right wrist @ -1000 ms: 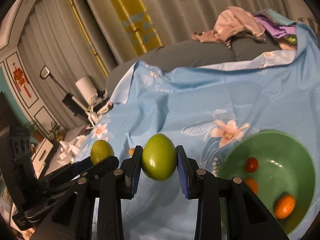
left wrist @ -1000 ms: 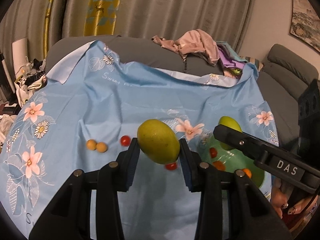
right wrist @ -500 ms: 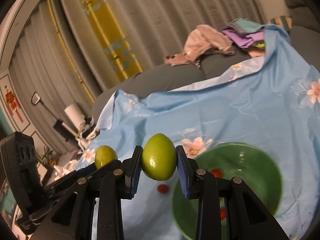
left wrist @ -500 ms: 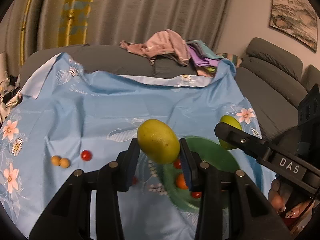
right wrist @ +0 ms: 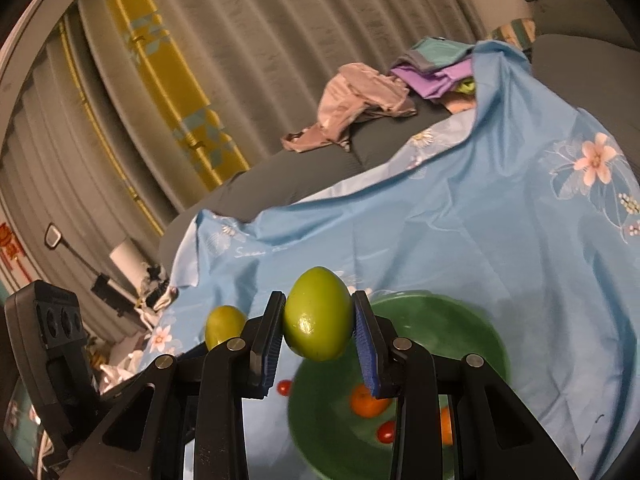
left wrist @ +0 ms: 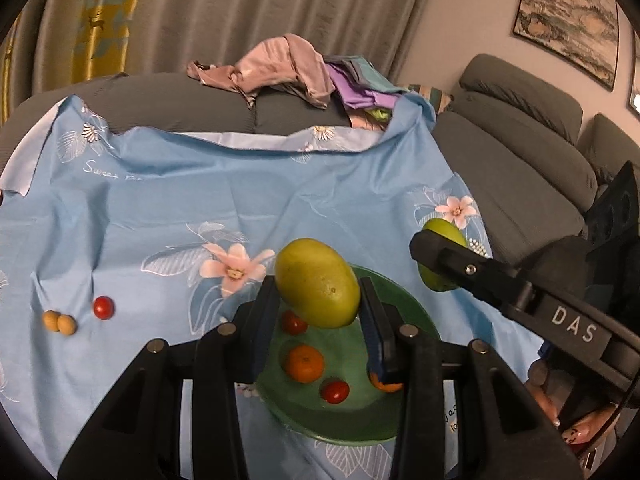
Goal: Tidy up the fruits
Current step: 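Carry both held oval fruits over the green bowl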
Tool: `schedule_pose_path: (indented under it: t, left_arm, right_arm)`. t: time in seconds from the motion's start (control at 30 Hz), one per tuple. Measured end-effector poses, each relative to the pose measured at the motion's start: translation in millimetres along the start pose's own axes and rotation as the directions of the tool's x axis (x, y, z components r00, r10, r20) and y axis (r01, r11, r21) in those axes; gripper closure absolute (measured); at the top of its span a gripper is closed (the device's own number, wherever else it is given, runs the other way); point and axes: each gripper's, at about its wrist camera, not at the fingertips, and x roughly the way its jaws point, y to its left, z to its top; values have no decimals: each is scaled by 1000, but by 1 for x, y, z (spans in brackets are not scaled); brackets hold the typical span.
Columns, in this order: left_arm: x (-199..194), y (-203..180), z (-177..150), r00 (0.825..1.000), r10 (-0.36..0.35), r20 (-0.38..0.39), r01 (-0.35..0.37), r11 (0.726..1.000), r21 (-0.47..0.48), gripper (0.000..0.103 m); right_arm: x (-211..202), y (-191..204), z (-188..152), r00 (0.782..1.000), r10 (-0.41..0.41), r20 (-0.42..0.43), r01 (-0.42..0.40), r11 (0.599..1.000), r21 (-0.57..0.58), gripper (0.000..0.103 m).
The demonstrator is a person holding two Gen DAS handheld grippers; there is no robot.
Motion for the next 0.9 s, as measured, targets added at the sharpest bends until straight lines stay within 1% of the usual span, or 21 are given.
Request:
schedule_pose_path:
  t: [0.1, 0.3, 0.43, 0.63, 0.73, 0.9]
  left_arm:
    - [13, -7, -3, 1000, -1, -27, 1, 1000, 2, 64]
    - [32, -11, -10, 997, 5, -73, -6, 1000, -8, 64]
    - [39, -12, -14, 996, 18, -91, -19, 1000, -15, 64]
    - [49, -12, -18, 992, 54, -117, -56, 998, -15, 64]
    - [54, -11, -20, 990, 48, -132, -52, 998, -26, 64]
    - [63, -12, -25, 987, 50, -156, -55, 998, -30, 64]
  right_arm:
    - [2, -10, 0, 1000, -14, -8, 15, 1000, 17, 68]
    - [7, -32, 0, 997, -68, -37, 70, 996, 51, 68]
    - [8, -45, 0, 996, -77, -48, 80, 994, 74, 68]
    - [16, -56, 0, 991, -103, -86, 111, 989, 98, 68]
    - [21, -61, -2, 989, -104, -107, 116, 987, 112, 68]
    - [28, -65, -4, 981, -134, -141, 150, 982, 112, 68]
